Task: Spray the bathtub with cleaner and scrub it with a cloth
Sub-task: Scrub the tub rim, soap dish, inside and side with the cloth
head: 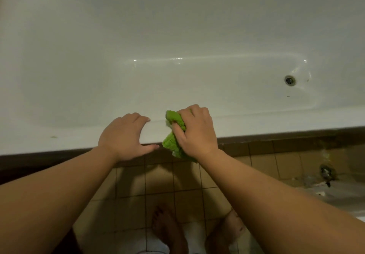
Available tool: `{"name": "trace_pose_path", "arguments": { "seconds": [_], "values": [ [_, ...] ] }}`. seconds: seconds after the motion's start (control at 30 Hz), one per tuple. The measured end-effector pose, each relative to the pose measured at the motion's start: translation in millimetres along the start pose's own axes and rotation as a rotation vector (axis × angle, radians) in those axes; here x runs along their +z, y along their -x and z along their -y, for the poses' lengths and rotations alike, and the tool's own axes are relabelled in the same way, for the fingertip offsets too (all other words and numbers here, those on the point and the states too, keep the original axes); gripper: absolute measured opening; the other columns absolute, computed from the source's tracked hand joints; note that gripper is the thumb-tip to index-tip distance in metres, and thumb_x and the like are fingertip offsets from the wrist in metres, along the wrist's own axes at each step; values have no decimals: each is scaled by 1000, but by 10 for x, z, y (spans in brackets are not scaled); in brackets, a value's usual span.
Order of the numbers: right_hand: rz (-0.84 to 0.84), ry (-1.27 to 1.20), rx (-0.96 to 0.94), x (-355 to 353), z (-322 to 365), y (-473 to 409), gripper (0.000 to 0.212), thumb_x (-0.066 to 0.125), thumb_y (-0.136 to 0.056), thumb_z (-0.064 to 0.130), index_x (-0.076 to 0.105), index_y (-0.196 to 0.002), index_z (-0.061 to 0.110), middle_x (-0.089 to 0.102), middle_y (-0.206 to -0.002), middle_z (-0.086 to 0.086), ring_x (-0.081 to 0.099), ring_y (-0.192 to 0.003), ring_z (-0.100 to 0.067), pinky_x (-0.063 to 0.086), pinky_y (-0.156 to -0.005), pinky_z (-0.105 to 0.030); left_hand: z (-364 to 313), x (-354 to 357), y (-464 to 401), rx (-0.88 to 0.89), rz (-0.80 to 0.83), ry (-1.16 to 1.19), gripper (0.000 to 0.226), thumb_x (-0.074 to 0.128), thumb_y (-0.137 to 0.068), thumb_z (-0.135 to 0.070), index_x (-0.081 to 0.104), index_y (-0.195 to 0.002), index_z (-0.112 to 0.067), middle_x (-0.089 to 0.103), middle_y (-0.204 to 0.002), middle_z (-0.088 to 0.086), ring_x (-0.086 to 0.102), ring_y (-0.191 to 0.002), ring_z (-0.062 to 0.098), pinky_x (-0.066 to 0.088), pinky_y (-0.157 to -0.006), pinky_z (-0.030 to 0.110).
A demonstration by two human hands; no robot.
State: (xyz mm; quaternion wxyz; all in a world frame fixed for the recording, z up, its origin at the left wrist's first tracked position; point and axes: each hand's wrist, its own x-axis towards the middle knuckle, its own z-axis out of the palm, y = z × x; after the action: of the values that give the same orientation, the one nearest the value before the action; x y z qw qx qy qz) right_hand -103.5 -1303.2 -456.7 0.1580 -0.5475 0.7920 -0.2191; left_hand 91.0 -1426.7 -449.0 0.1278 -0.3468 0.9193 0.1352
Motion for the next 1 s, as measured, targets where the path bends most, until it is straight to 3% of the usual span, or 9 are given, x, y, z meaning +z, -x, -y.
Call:
{"name": "trace_pose_path", "arguments": {
  "seconds": [0.13, 0.23, 0.33, 0.5, 0.63, 0.73, 0.9, 1.0],
  "values": [
    [28, 153, -182, 31, -60, 33, 36, 53, -83, 45, 69, -95, 16, 60, -100, -6, 50, -92, -32, 45, -75, -43, 42, -1, -2, -5, 31, 7, 91, 48, -69, -93, 52, -135, -30, 61, -121, -7, 59, -106, 17, 49, -85, 34],
    [-74, 209, -9, -113, -382, 56, 36, 53, -81, 45, 70, -92, 16, 60, -100, -7, 50, -94, -33, 46, -76, -43, 46, 1, 4, -23, 46, 10, 88, 51, -70, -92, 51, -135, -32, 60, -122, -10, 58, -106, 15, 48, -84, 31],
    [-132, 221, 87, -37, -227, 83, 35, 54, -80, 44, 71, -91, 16, 61, -102, -6, 48, -96, -31, 44, -76, -41, 16, 3, -13, -41, 32, 18, 85, 52, -69, -92, 54, -130, -32, 62, -117, -10, 60, -103, 15, 48, -82, 32],
    [5, 220, -234, 108, 38, 32, 33, 60, -80, 44, 69, -93, 15, 62, -101, -7, 52, -95, -34, 45, -75, -43, 30, 21, -16, -53, 22, 43, 91, 51, -69, -91, 54, -136, -30, 63, -124, -9, 60, -111, 17, 48, -90, 34],
    [-103, 216, -34, -127, -416, 117, 32, 59, -80, 41, 70, -92, 14, 61, -103, -8, 50, -97, -34, 46, -77, -46, 47, -5, -40, -49, 91, 22, 95, 51, -69, -93, 46, -143, -33, 57, -132, -12, 56, -118, 15, 48, -96, 34],
    [-101, 196, 59, -83, -289, 89, 31, 59, -80, 42, 71, -93, 16, 60, -105, -7, 47, -99, -32, 45, -78, -43, 45, -20, -40, -53, 96, 20, 96, 49, -68, -94, 45, -143, -34, 56, -133, -13, 55, -118, 15, 49, -97, 34],
    [58, 204, -334, 35, -87, 95, 37, 62, -80, 44, 72, -103, 17, 63, -107, -7, 50, -102, -31, 40, -82, -40, 49, -8, -29, -50, 50, 46, 89, 52, -69, -91, 49, -138, -36, 59, -127, -12, 57, -113, 15, 49, -91, 34],
    [-14, 205, -277, -148, -452, 96, 37, 61, -81, 43, 73, -98, 13, 63, -105, -11, 53, -97, -35, 45, -80, -44, 83, -1, -4, -47, 40, 40, 90, 51, -71, -92, 47, -140, -36, 57, -131, -13, 56, -117, 15, 48, -96, 34]
  ]
}}
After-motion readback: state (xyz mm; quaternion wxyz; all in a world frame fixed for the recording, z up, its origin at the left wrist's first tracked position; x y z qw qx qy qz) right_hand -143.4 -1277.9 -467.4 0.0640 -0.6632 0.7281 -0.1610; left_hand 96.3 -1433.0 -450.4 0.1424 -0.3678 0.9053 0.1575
